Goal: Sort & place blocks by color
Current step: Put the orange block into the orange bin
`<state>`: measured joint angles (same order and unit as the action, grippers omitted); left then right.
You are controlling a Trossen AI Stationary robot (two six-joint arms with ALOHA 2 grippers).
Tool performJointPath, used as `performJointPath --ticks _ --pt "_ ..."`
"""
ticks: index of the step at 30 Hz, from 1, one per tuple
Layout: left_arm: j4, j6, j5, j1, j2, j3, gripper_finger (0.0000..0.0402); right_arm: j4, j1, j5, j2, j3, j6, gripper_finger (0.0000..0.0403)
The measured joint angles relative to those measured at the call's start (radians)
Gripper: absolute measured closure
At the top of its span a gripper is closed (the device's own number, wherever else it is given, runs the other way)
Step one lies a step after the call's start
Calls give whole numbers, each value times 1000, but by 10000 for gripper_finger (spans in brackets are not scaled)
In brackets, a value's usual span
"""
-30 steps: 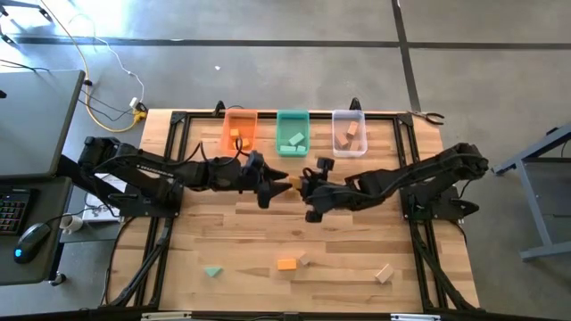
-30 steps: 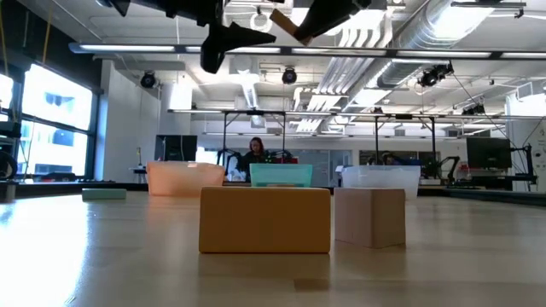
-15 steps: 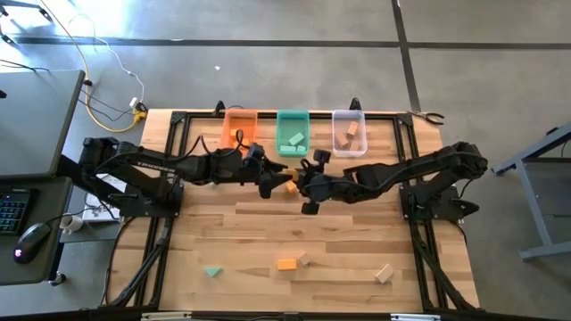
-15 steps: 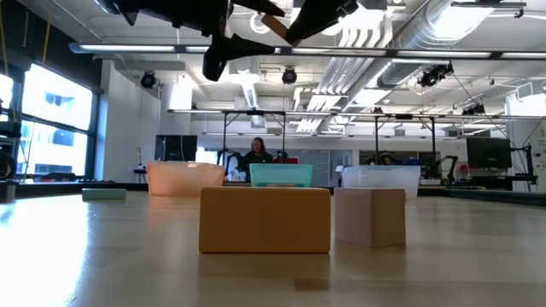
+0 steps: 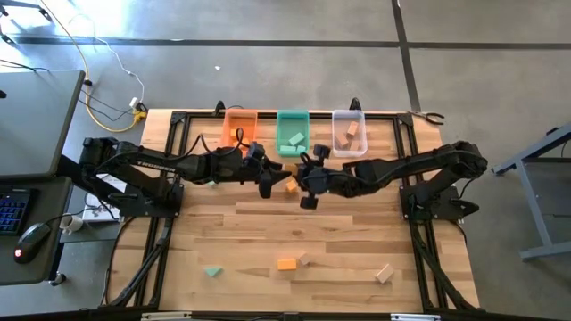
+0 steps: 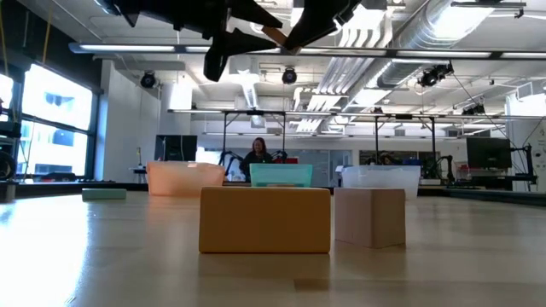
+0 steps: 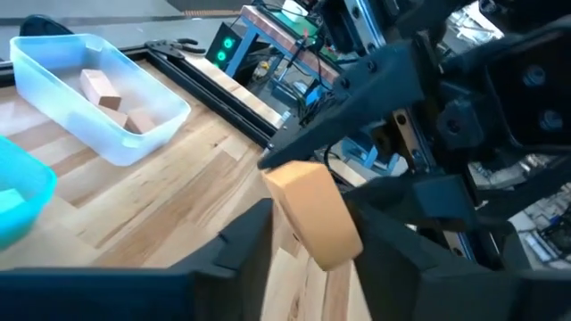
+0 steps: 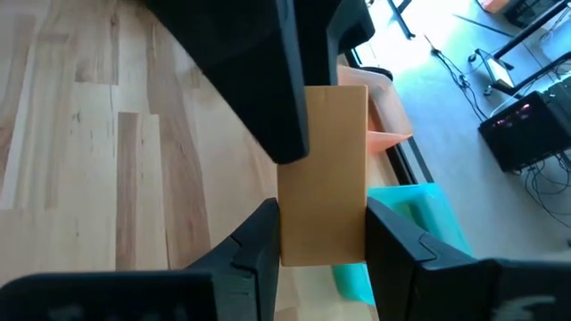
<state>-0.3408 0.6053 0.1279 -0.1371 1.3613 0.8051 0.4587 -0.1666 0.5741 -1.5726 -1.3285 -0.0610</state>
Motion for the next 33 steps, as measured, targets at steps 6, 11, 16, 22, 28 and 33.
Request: performJointPath --ticks 6,11,16,22,28,33 --pt "8 -36 6 0 0 0 333 3 10 -7 0 0 -1 299" --pt "6 -24 28 0 0 0 348 3 11 9 0 0 -3 299" --pt "3 9 40 0 0 -1 310 -4 11 0 -8 0 -44 299" --pt "24 18 18 -2 2 -2 274 -9 9 28 -54 -2 -109 299" --pt "68 21 21 -2 0 -1 312 -10 8 31 -64 -1 -117 299" --pt "70 36 28 -5 0 0 354 -9 8 67 -66 0 -123 299"
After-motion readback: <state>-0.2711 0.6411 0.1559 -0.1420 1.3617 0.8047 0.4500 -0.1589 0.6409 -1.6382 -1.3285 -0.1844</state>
